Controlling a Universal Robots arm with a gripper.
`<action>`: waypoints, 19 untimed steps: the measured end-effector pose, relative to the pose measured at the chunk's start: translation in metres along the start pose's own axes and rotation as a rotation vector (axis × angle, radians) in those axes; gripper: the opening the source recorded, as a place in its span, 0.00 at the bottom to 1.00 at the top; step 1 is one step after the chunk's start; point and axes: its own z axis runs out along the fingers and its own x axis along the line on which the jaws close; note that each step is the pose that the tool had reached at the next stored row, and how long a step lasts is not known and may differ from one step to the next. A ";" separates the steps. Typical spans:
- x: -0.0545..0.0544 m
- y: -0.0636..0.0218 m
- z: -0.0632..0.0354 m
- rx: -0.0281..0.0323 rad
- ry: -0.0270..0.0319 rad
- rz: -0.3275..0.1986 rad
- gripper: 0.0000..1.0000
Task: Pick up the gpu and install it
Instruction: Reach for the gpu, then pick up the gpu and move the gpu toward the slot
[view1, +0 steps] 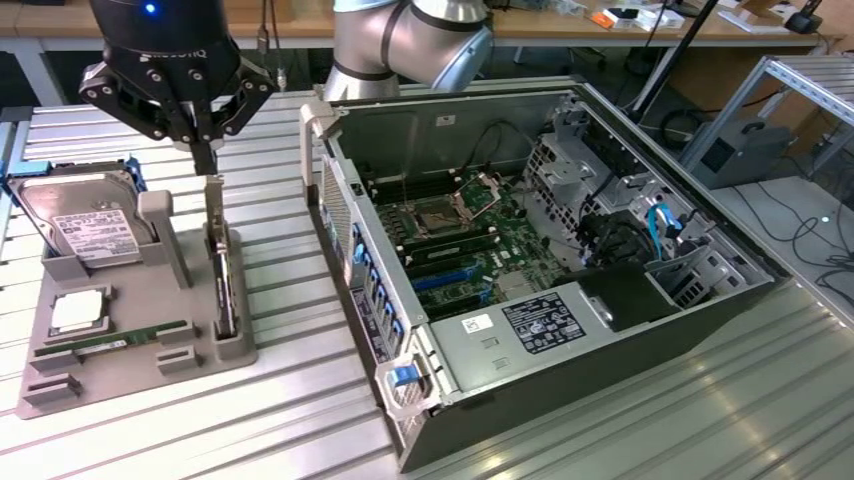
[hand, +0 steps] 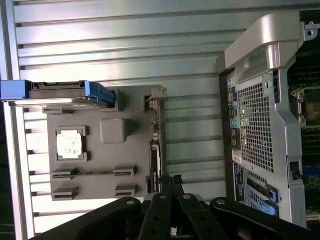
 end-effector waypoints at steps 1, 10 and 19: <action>0.000 0.0000 0.0000 0.0000 0.0001 0.000 0.11; 0.000 0.0000 0.0000 0.0000 0.0000 0.000 0.11; 0.000 0.0000 0.0000 0.0000 0.0000 0.000 0.42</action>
